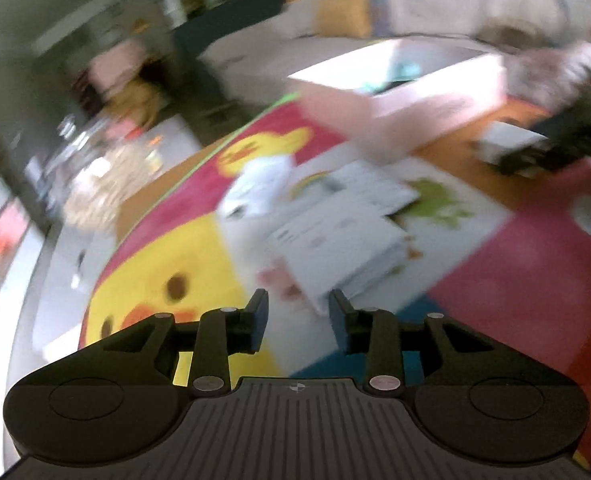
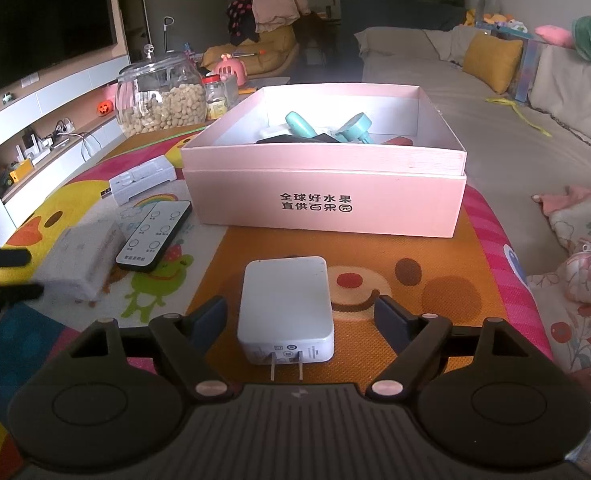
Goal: Organize rigid objects
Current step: 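Grasp the white Apple cable box with the left gripper while the right gripper holds the adapter, then carry adapter and cable box over the pink box and open both grippers, then grasp the white remote control with the right gripper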
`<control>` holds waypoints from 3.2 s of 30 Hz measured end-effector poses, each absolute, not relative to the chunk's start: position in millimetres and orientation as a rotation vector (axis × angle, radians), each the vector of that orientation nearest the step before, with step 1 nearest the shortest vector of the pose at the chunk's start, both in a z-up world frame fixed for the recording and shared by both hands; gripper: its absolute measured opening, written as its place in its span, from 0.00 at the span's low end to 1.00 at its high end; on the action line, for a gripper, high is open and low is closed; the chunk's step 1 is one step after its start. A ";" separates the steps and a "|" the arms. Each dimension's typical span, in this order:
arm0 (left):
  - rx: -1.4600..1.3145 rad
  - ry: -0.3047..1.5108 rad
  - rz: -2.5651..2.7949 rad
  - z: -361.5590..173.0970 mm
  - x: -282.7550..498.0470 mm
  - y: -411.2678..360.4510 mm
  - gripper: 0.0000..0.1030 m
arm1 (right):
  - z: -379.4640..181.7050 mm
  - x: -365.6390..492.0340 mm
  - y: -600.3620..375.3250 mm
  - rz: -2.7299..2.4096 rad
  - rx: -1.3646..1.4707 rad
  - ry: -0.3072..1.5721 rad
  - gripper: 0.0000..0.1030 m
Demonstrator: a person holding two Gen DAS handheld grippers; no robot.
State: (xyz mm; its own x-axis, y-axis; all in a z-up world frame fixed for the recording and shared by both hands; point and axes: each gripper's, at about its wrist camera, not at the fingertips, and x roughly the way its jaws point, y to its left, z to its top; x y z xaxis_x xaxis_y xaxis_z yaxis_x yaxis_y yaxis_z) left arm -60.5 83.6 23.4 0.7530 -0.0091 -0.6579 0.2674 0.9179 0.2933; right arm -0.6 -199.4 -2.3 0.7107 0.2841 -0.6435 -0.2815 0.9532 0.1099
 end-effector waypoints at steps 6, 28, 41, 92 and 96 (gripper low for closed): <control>0.176 0.810 -0.304 27.4 -56.6 93.8 0.29 | -2.9 0.4 -198.3 0.310 -0.008 0.716 0.79; -0.031 0.672 -0.088 29.7 -25.0 68.6 0.80 | -4.1 0.5 -197.2 0.310 -0.015 0.715 0.81; -0.014 0.710 -0.124 8.7 -7.6 66.8 0.80 | -2.6 6.0 -197.4 0.300 -0.006 0.700 0.67; -0.359 0.554 -0.351 50.6 40.3 92.8 0.71 | 121.4 48.6 -244.5 0.203 0.077 0.370 0.62; -0.383 0.593 -0.360 31.1 18.5 101.2 0.71 | 87.4 31.5 -238.3 0.225 0.015 0.472 0.74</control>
State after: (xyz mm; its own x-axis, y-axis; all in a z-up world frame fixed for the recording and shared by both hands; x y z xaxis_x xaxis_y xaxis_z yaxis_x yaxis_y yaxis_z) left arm 18.5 101.2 31.1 0.7717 -0.4308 -0.4678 0.2155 0.8692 -0.4450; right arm 31.5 -238.3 87.4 0.8666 0.2180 -0.4489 -0.2113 0.9752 0.0657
